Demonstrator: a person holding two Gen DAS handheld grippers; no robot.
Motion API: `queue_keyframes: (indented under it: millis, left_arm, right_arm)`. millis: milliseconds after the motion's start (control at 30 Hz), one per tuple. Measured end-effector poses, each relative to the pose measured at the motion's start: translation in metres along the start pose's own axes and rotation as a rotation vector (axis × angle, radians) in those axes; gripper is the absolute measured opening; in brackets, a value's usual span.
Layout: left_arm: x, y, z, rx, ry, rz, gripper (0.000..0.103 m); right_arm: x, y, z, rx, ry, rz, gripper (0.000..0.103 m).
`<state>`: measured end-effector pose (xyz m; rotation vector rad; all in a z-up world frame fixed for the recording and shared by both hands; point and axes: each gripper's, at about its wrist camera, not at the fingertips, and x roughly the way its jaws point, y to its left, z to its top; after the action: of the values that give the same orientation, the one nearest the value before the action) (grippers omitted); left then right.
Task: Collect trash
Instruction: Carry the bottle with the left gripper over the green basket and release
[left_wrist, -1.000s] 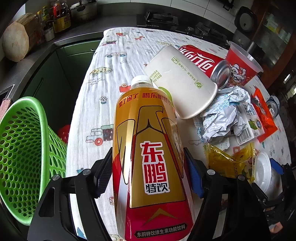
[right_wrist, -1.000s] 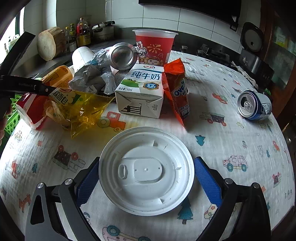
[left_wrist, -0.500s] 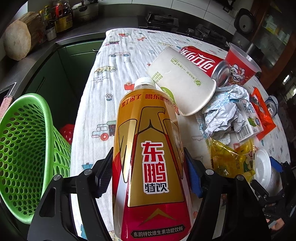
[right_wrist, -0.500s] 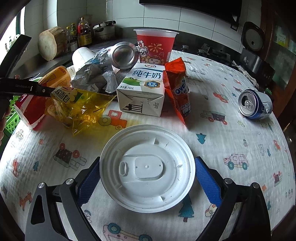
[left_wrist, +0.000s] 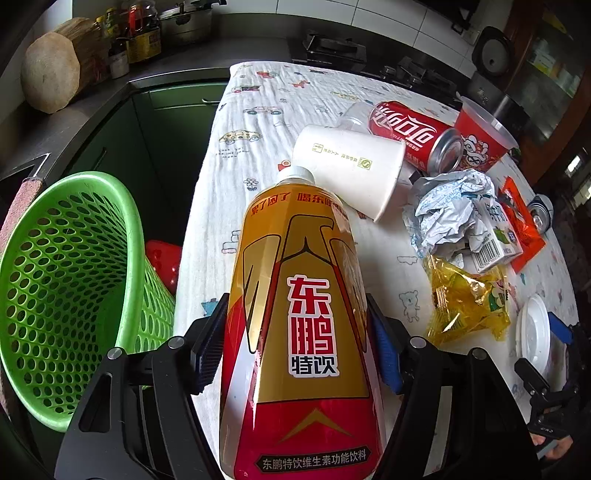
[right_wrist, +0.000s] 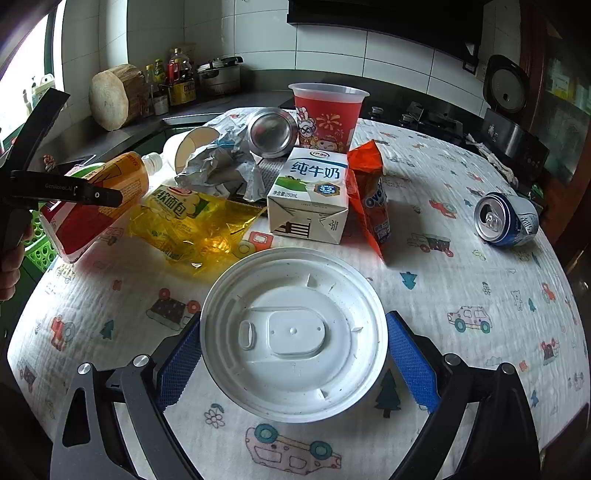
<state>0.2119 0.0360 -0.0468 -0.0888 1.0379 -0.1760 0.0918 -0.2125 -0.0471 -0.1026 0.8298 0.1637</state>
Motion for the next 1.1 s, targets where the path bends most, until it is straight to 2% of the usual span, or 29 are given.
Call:
queue_keyframes:
  millis: [200,300,433,633,767,967,1100]
  left_arm:
    - [-0.032,0.025,-0.004,-0.043,-0.061,-0.024,0.067]
    - [-0.051,0.051,0.000,-0.083,-0.104,0.007,0.067]
    - [-0.065,0.102,0.005,-0.160,-0.130,0.085,0.067]
    - [-0.050,0.177,0.007,-0.264,-0.071,0.182,0.067]
    - [-0.029,0.211,0.001,-0.301,-0.011,0.213,0.068]
    - [0.001,0.231,-0.007,-0.305,0.062,0.223,0.068]
    - [0.012,0.236,-0.010,-0.309,0.075,0.221,0.068]
  right_arm:
    - [-0.021,0.030,0.018,-0.055,-0.043,0.054,0.091]
    - [-0.025,0.048,0.033,-0.084,-0.062,0.091,0.091]
    - [-0.023,0.077,0.054,-0.124,-0.079,0.144,0.091]
    - [-0.006,0.133,0.085,-0.186,-0.077,0.225,0.091]
    - [0.008,0.168,0.103,-0.214,-0.063,0.280,0.091]
    - [0.027,0.214,0.124,-0.268,-0.046,0.321,0.091]
    - [0.038,0.236,0.132,-0.292,-0.032,0.335,0.091]
